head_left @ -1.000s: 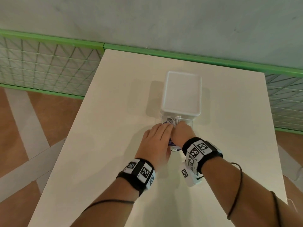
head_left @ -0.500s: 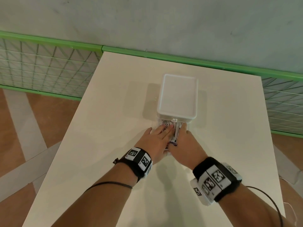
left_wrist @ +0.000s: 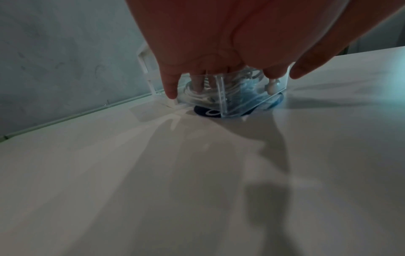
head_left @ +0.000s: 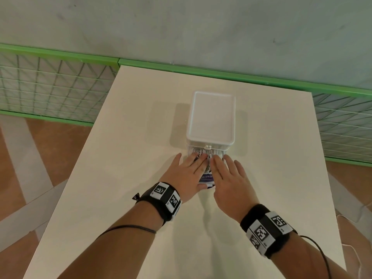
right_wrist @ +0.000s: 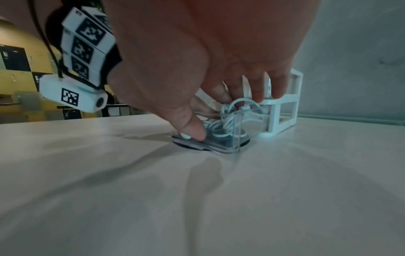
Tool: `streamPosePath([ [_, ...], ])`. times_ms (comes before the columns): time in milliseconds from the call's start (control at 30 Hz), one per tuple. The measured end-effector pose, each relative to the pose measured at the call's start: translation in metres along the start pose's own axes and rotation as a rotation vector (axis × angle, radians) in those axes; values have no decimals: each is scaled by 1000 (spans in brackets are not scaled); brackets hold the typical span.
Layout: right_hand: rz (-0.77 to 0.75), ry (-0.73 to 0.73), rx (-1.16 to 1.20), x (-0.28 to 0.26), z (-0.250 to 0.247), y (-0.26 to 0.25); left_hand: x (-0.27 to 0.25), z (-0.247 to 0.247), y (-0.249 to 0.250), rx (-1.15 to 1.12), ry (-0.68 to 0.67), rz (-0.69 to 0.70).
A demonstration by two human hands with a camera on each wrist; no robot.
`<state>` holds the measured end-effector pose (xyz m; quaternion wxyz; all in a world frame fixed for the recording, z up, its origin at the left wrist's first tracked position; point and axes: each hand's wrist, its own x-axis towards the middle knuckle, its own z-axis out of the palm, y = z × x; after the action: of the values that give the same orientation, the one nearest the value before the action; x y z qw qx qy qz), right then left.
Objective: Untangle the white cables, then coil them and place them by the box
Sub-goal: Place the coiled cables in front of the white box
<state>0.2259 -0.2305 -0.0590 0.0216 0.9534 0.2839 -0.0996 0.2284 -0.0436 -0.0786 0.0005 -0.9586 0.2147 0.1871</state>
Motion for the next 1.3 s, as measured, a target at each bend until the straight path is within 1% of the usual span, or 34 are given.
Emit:
streamPosePath([
  [67, 6, 1, 7, 5, 2, 1, -3, 1, 2, 10, 54, -5],
  [200, -9, 7, -29, 5, 7, -3, -13, 10, 6, 20, 270, 0],
  [267, -30, -5, -52, 4, 10, -4, -16, 12, 10, 29, 301, 37],
  [333, -51, -10, -92, 8, 11, -1, -14, 11, 10, 57, 296, 38],
  [500, -91, -42, -229, 25, -8, 5, -2, -4, 2, 103, 268, -36],
  [600, -143, 35, -193, 31, -13, 6, 3, -13, 0, 138, 296, -56],
  [700, -145, 167, -128, 35, -11, 11, 9, -31, 2, 121, 320, -157],
  [767, -154, 233, -74, 34, -10, 15, 12, -47, 3, 68, 259, -225],
  [833, -170, 261, -37, 30, -7, 19, 16, -54, 2, 21, 118, -279],
  [900, -171, 277, 14, 21, -4, 21, 18, -50, 3, 8, -10, -297],
  [933, -164, 270, 44, 16, -2, 21, 18, -46, 3, -18, -28, -298],
  [967, -155, 249, 68, 12, -1, 21, 18, -41, 4, -68, -17, -303],
  [1033, -128, 183, 81, 8, 2, 19, 17, -32, 6, -138, 20, -299],
  [1133, -80, 88, 66, 9, 0, 14, 14, -29, 10, -179, 96, -311],
  [1233, -53, 48, 47, 8, -6, 11, 14, -31, 16, -265, 109, -356],
  [1300, -25, 68, 62, 5, -8, 10, 16, -32, 22, -304, 97, -384],
])
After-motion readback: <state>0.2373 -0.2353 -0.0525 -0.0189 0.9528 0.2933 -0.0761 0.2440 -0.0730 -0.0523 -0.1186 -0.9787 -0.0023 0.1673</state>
